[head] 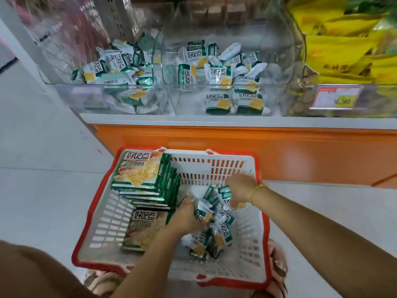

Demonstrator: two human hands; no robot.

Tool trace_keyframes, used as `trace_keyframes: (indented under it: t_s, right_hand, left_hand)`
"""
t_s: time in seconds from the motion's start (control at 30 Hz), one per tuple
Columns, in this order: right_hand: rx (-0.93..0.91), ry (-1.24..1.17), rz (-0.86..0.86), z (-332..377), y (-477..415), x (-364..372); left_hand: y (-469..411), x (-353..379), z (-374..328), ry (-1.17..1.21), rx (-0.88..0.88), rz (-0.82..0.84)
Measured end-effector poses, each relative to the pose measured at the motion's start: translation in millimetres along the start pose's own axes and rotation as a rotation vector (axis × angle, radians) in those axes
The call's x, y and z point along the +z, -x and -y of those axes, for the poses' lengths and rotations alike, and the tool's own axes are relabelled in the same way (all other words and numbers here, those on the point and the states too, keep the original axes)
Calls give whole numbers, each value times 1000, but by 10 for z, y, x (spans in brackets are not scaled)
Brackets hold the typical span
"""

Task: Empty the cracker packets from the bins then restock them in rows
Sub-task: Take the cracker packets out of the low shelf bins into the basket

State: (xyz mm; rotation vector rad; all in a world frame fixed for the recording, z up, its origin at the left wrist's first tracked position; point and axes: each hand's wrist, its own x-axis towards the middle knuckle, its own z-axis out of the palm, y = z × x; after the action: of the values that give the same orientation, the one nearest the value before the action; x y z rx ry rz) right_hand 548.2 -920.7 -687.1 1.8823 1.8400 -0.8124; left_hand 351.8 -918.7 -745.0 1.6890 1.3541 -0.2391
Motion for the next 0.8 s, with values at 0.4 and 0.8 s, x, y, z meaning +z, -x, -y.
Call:
trace_keyframes:
  t_s: [0.4,0.8]
  right_hand:
    - [-75,2,50,-63,-84,-2]
    - [-200,-245,-609,-109,909,-2530]
  left_hand:
    - [-192,10,44,-113,26,-205]
    - [799,-2198,-1190,55,687,-972]
